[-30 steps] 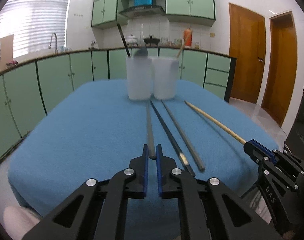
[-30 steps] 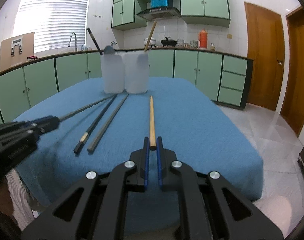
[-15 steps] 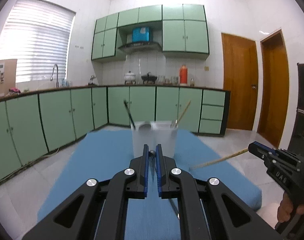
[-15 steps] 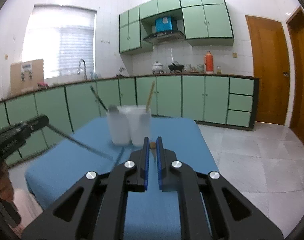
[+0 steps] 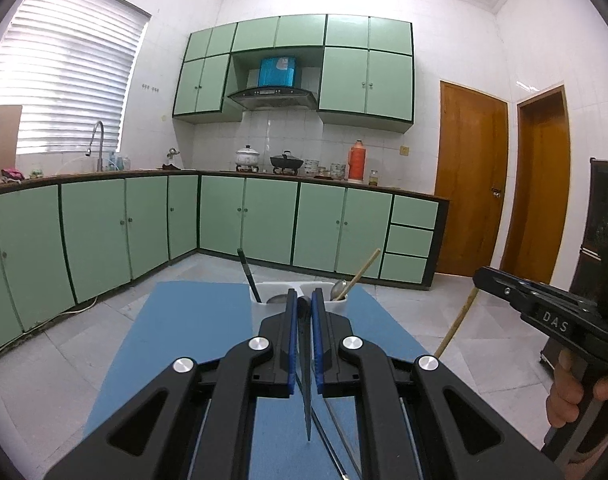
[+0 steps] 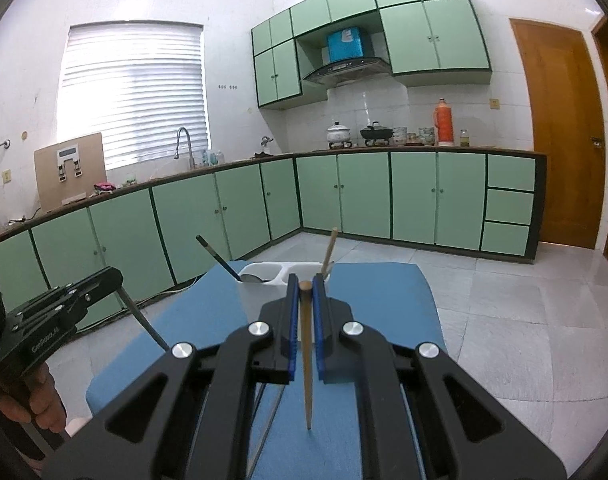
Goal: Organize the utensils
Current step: 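Lift both chopsticks and carry them over the white holder, then lower both chopsticks into the holder and open both tools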
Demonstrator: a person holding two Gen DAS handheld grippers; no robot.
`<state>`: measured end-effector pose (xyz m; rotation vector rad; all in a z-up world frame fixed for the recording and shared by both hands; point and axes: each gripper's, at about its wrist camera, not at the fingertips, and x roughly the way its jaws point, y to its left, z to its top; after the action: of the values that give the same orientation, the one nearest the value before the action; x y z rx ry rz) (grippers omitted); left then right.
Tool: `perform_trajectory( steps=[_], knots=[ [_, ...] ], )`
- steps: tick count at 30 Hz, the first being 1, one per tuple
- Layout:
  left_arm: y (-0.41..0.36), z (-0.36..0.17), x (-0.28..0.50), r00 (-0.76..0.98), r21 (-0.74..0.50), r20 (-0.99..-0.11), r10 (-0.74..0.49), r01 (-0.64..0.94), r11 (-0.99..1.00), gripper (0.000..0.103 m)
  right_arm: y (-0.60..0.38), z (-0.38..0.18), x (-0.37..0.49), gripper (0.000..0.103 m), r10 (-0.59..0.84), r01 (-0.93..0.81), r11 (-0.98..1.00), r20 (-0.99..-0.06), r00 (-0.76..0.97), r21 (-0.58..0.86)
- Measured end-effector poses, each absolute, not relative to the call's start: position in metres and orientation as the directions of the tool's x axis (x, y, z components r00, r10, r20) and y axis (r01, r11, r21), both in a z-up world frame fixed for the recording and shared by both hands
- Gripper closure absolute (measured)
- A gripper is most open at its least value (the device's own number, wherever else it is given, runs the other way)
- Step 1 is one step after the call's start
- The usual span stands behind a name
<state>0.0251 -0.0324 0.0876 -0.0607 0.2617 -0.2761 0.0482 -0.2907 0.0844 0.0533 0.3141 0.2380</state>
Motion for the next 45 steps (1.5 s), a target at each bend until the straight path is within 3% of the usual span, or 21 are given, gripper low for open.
perform_trajectory(
  steps=[9,21,32,45],
  knots=[
    [-0.028,0.118,0.033,0.942,-0.083,-0.183,-0.283,0.272,0.959,0.096,-0.281,0.126,0.065,0.097,0.306,-0.293,0.952,-0.252,0.918,0.090],
    [-0.045,0.193,0.079,0.967,-0.039,-0.001,-0.254,0.254,0.966,0.096,-0.271,0.204,0.114,0.097,0.297,-0.295,0.955,-0.133,0.946,0.036],
    [-0.055,0.209,0.171,0.979,-0.046,0.054,-0.194,0.197,0.979,0.096,-0.272,0.193,0.203,0.097,0.246,-0.244,0.969,-0.201,0.948,0.038],
    [-0.062,0.134,0.251,0.976,-0.056,-0.121,-0.181,0.175,0.983,0.096,-0.259,0.127,0.255,0.097,0.238,-0.228,0.971,-0.304,0.923,0.066]
  ],
)
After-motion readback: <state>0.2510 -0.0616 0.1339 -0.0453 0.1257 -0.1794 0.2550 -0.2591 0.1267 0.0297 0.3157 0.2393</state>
